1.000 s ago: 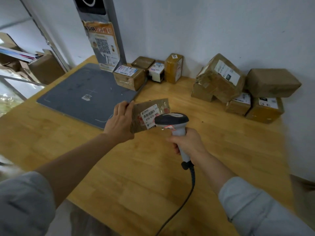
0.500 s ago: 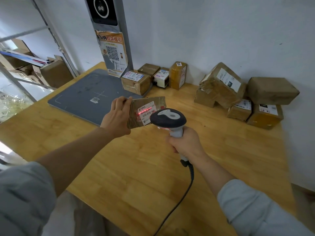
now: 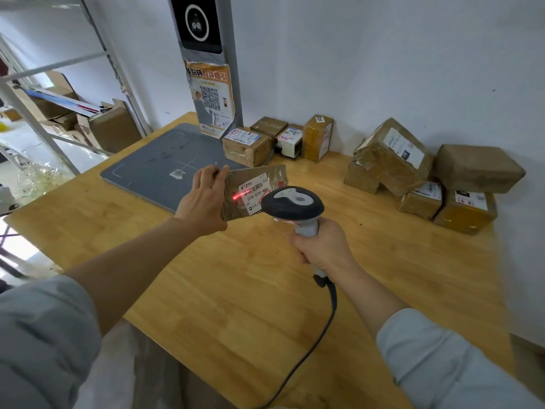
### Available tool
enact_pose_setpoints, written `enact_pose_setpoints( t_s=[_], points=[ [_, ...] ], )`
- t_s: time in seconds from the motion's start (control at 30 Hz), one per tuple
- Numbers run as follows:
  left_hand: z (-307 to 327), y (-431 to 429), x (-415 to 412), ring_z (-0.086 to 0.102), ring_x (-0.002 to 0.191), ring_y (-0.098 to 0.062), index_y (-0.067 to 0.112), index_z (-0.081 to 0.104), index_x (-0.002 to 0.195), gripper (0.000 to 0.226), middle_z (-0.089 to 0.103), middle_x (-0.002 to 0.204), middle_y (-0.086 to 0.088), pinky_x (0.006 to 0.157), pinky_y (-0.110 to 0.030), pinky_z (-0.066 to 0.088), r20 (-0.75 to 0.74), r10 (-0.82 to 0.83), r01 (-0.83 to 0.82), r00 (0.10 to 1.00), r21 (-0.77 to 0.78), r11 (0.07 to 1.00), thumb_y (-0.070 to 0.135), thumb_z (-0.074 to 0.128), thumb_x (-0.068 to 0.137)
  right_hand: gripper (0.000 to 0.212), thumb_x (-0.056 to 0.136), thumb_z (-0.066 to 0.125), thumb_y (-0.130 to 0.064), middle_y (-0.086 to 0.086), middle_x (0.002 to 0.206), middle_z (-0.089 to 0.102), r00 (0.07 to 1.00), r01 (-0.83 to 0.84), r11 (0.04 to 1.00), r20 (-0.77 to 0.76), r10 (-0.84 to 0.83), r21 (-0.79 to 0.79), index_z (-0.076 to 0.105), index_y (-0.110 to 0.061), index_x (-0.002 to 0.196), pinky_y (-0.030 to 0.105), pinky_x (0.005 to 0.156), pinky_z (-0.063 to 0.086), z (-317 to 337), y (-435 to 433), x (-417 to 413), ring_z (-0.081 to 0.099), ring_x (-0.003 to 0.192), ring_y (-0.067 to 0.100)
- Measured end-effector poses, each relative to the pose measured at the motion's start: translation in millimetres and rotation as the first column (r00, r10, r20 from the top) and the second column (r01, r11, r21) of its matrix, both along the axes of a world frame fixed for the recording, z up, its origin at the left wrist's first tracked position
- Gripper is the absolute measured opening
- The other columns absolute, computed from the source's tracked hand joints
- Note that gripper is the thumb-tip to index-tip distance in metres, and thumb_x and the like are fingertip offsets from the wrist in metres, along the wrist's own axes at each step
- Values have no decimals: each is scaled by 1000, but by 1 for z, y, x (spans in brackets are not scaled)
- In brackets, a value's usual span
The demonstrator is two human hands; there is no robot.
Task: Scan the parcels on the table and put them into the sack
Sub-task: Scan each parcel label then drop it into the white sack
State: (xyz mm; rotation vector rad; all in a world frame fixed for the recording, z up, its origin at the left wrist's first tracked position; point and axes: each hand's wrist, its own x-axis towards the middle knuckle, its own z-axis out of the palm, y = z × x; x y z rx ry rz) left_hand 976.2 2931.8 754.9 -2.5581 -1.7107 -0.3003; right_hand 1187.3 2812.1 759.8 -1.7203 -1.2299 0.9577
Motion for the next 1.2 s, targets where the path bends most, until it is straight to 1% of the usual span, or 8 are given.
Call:
enact_pose_setpoints(
  t_s=[0.23, 0.4, 0.5, 0.67, 0.77, 0.87, 1.0, 1.2],
  points=[
    [4, -9, -13, 16, 134, -27, 9, 12, 151, 117, 20, 144, -10, 89, -42, 51, 14, 16, -16, 1000, 28, 999, 35, 86, 64, 18, 80, 70, -11, 1, 59, 57, 999, -20, 1000, -27, 19, -9, 55, -16, 74, 41, 64, 55, 5, -4, -10, 53, 45, 15],
    [10, -28, -39, 19, 135, -35, 6, 15, 150, 119, 23, 142, -16, 104, -48, 40, 113, 100, -100, 989, -1, 995, 22, 86, 56, 15, 79, 75, -9, 5, 62, 61, 967, -102, 995, -235, 95, -17, 60, -9, 82, 28, 52, 50, 12, -4, -29, 54, 45, 13],
    [16, -48, -72, 20, 134, -35, 5, 13, 150, 120, 23, 142, -16, 109, -43, 32, 189, 265, -264, 946, -33, 964, 25, 86, 57, 15, 78, 75, -5, 6, 60, 61, 927, -179, 984, -333, 171, 8, 60, -8, 76, 25, 47, 48, 14, 0, -50, 53, 45, 14],
    [32, -98, -161, 22, 136, -29, 12, 16, 150, 116, 24, 144, -12, 109, -42, 32, 311, 634, -628, 708, -133, 767, 36, 86, 60, 17, 76, 74, 1, 8, 59, 59, 860, -346, 938, -413, 301, -38, 61, -9, 78, 25, 45, 46, 0, 2, -112, 53, 43, 14],
    [36, -132, -222, 28, 133, -29, 18, 28, 145, 107, 30, 140, -10, 108, -47, 36, 360, 748, -755, 557, -156, 637, 46, 85, 59, 16, 76, 72, 3, 10, 61, 61, 831, -455, 886, -402, 384, -93, 63, -5, 88, 24, 46, 46, -13, -2, -151, 55, 46, 15],
    [34, -165, -276, 33, 128, -29, 17, 38, 140, 94, 35, 137, -13, 103, -43, 39, 300, 841, -828, 450, -213, 519, 44, 84, 63, 15, 77, 72, 0, 12, 65, 64, 817, -520, 843, -367, 444, -138, 65, -4, 89, 26, 48, 48, -24, -8, -187, 59, 51, 17],
    [28, -195, -333, 47, 94, -24, 15, 53, 121, 68, 46, 106, -9, 74, -33, 42, 116, 918, -844, 379, -364, 394, 53, 77, 71, 14, 78, 71, 1, 14, 67, 65, 804, -559, 808, -362, 472, -186, 64, -7, 85, 26, 47, 48, -34, -2, -233, 60, 54, 20],
    [-34, -205, -389, 52, 100, -22, 16, 61, 113, 64, 57, 108, -5, 84, -32, 46, -123, 910, -767, 396, -589, 254, 63, 71, 70, 15, 77, 72, 1, 16, 70, 65, 807, -576, 775, -336, 487, -261, 64, -5, 88, 29, 50, 47, -42, 18, -301, 59, 59, 23]
  ],
)
